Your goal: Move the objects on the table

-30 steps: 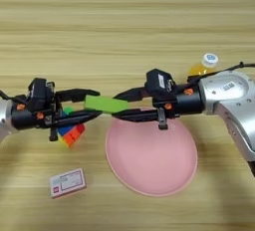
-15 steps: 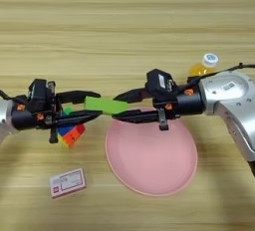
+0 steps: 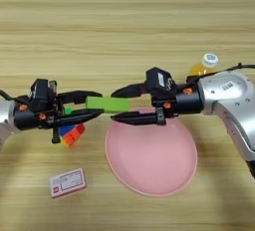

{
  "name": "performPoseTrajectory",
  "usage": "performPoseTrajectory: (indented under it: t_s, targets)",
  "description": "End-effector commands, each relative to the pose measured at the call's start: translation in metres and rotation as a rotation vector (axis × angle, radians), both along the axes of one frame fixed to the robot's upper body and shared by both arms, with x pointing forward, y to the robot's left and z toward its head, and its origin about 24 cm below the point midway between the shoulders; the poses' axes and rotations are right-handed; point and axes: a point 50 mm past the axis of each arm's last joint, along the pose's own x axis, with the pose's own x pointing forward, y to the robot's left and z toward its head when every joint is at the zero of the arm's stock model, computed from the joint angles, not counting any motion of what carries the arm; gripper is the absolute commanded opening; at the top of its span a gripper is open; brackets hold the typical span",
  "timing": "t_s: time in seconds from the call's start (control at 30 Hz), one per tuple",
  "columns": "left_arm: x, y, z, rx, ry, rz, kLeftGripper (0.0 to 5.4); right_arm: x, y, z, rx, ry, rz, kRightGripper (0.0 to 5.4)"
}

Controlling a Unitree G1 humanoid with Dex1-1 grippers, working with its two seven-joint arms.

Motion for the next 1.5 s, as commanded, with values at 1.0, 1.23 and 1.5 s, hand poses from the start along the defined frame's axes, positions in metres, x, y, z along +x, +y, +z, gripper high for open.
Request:
performPoseTrajectory:
  t_s: [1.0, 1.23, 1.5]
  targets:
    - [0.004, 0.038, 0.005, -0.12, -0.067, 0.355, 1.35, 0.007, -0.017, 0.02, 0.206, -0.13, -0.195, 5.4]
    - [0.008, 0.054, -0.002, -0.149, -0.027, 0.579, 1.35, 0.006, -0.022, 0.021, 0.289, -0.144, -0.283, 5.4]
    - [0.002, 0.061, -0.023, -0.122, 0.065, 0.709, 1.35, 0.005, -0.026, 0.02, 0.34, -0.148, -0.319, 5.4]
